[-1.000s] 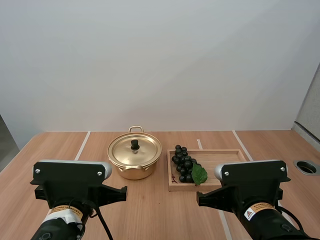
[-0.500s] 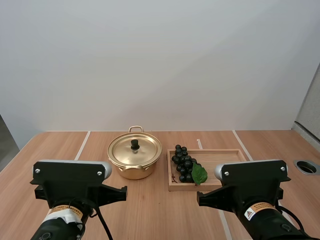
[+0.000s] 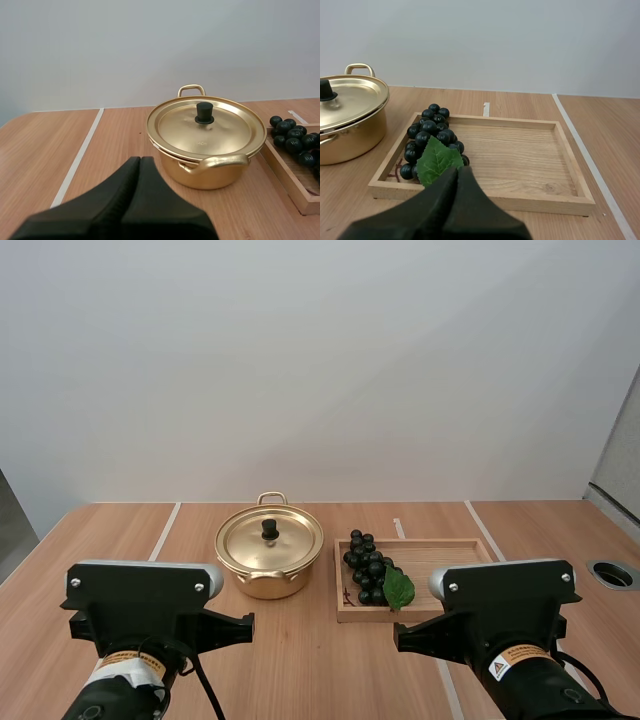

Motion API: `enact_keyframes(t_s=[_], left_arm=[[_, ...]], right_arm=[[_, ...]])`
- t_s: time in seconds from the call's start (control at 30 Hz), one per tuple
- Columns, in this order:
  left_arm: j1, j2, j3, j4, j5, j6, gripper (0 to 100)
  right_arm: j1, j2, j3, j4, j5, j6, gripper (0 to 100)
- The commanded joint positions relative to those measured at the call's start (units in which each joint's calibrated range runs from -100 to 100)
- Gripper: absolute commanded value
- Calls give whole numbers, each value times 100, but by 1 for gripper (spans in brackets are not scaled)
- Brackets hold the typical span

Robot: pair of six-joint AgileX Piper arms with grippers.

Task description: Open the pot, put the pineapple inside, and close it

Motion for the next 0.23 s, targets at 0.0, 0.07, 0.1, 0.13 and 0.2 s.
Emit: enact_keyframes(t_s=[0.0,0.07,0.1,0.13,0.2], left_arm=[[6,-16,11,67,-68,-57,0],[6,-16,11,167,-52,-57,0],[6,-16,11,198,-33,-47,0],[6,-16,11,211,-33,-47,0],[6,-16,11,241,-20,-10,0]], right_arm=[[5,22,0,-45,-59,1,0],[5,22,0,-45,-59,1,0],[5,22,0,-45,-59,1,0],[5,22,0,-45,-59,1,0],[5,22,0,-56,-59,1,0]])
